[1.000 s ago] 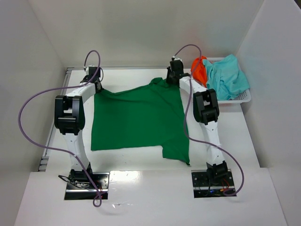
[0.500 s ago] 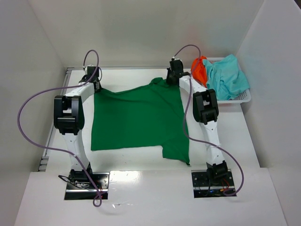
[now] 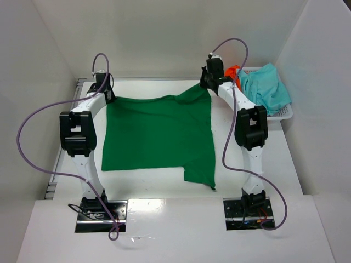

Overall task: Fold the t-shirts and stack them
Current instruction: Grap the side of the flattened tshirt furthest away from the robot with both arms, then fold the flattened tshirt in 1/3 of the way

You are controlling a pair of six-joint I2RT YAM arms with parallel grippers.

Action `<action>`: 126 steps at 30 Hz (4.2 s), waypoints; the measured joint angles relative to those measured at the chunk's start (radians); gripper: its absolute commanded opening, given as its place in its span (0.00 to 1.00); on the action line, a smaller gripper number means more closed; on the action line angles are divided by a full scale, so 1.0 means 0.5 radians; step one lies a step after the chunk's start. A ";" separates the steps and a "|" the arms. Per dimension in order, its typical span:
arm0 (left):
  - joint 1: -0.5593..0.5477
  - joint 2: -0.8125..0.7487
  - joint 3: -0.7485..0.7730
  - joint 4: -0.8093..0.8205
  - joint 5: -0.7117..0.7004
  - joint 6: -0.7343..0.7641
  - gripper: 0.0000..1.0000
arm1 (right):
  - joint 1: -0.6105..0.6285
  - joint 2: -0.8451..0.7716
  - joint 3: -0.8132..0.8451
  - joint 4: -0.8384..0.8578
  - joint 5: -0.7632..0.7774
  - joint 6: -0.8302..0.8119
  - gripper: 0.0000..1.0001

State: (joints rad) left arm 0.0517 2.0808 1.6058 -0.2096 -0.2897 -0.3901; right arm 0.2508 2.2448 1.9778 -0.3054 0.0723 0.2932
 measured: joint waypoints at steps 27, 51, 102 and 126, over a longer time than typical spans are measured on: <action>-0.002 0.118 0.014 -0.015 0.068 0.058 0.00 | -0.072 0.079 -0.435 0.035 -0.065 0.071 0.41; -0.002 0.174 0.066 -0.045 0.091 0.101 0.00 | -0.081 0.307 -0.130 0.024 -0.184 0.054 0.05; 0.185 0.198 0.284 -0.333 0.181 0.251 0.00 | -0.109 -0.848 -1.035 0.098 -0.600 0.433 0.00; 0.208 0.150 0.153 -0.323 0.188 0.254 0.00 | -0.061 -1.092 -1.651 0.192 -0.679 0.589 0.10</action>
State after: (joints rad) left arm 0.1558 2.1559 1.6821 -0.3714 -0.1955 -0.2630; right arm 0.2203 1.6989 1.1522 -0.2096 -0.2672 0.5877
